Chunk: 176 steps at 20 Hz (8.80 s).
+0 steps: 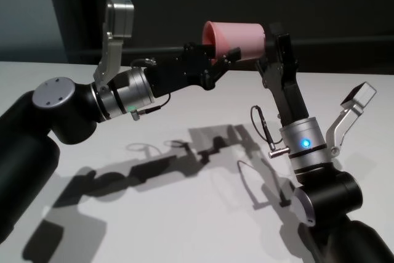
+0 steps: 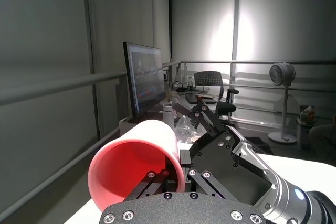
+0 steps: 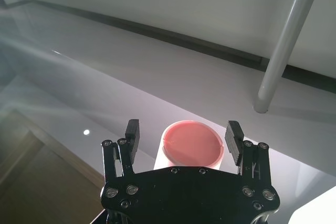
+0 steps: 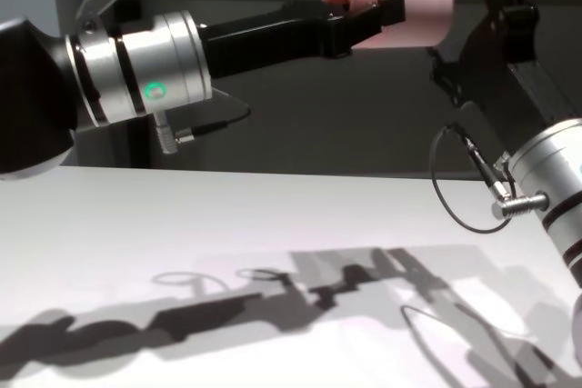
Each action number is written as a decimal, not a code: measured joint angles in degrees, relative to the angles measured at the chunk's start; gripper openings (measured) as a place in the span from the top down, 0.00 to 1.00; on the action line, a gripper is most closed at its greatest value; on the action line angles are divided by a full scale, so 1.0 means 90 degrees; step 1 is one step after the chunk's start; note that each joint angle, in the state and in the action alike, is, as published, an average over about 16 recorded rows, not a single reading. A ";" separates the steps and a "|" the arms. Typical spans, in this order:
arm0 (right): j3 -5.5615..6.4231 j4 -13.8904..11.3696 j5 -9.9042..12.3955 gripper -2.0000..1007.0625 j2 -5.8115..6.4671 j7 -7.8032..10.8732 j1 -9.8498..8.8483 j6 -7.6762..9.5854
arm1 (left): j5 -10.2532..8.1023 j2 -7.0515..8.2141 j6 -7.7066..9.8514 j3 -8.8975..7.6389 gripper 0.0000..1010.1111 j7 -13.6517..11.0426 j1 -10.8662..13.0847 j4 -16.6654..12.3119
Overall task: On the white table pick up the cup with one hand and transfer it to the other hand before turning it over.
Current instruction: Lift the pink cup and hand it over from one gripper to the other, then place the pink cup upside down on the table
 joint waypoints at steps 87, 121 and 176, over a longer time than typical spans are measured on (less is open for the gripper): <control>-0.0643 0.0450 0.0611 0.26 0.0085 0.0275 0.0318 -0.0211 | -0.0001 0.0000 0.0000 0.0000 0.95 0.0000 0.0000 0.0000; -0.0644 0.0450 0.0610 0.26 0.0083 0.0289 0.0319 -0.0204 | 0.0001 0.0002 -0.0001 0.0000 0.32 0.0001 0.0001 0.0000; -0.0643 0.0450 0.0612 0.26 0.0084 0.0280 0.0319 -0.0208 | 0.0817 0.0882 0.0606 -0.1581 0.01 0.4912 0.3131 -0.2902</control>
